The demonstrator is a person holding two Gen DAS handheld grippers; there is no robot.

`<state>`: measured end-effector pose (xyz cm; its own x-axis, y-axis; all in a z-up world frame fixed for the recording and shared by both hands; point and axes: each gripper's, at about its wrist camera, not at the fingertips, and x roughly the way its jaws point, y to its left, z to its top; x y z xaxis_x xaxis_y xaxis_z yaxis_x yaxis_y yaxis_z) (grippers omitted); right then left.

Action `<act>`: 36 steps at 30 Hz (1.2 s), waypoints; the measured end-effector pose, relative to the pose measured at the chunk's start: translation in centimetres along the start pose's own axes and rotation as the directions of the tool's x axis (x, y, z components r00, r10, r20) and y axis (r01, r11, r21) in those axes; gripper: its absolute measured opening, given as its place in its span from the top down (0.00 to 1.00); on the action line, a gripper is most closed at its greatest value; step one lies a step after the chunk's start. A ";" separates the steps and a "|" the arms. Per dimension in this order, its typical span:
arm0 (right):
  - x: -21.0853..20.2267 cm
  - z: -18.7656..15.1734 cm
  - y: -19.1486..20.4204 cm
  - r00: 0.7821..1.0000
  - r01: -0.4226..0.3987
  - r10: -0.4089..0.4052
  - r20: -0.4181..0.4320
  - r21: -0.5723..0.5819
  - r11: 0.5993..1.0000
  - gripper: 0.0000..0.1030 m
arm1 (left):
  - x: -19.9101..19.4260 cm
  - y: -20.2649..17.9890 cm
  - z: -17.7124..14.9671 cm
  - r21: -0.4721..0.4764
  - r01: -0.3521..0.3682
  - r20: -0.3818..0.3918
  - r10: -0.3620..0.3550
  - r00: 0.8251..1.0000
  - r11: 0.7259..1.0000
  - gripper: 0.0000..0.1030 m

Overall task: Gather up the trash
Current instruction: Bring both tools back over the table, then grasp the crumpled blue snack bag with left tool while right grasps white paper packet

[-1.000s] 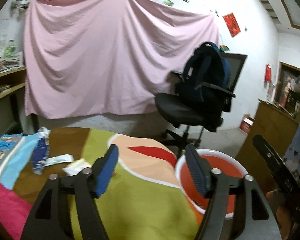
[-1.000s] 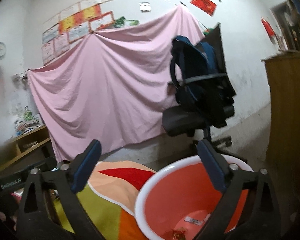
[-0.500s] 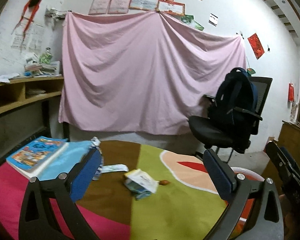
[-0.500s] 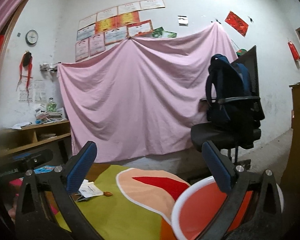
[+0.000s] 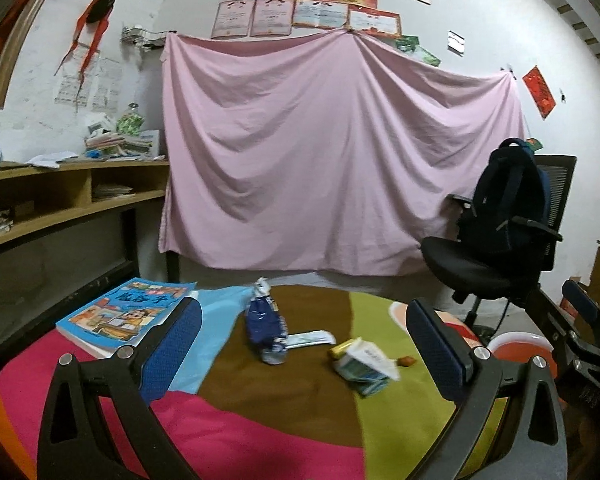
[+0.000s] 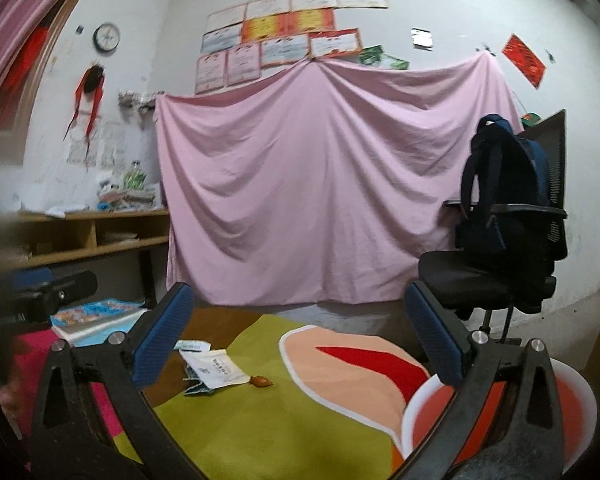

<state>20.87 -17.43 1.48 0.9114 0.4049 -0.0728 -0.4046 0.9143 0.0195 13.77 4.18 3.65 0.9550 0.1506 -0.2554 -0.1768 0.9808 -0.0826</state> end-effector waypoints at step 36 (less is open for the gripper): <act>18.7 -6.8 5.1 0.661 -0.362 0.350 -0.664 0.127 0.924 0.13 | 10.9 6.3 -1.2 -0.049 0.067 -0.425 -0.082 0.902 0.997 0.23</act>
<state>35.29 -5.26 -6.57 0.4117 0.5797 -0.7032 -0.6939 0.6996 0.1705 22.76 11.86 -0.80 0.7745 0.0030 -0.6325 -0.1238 0.9814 -0.1469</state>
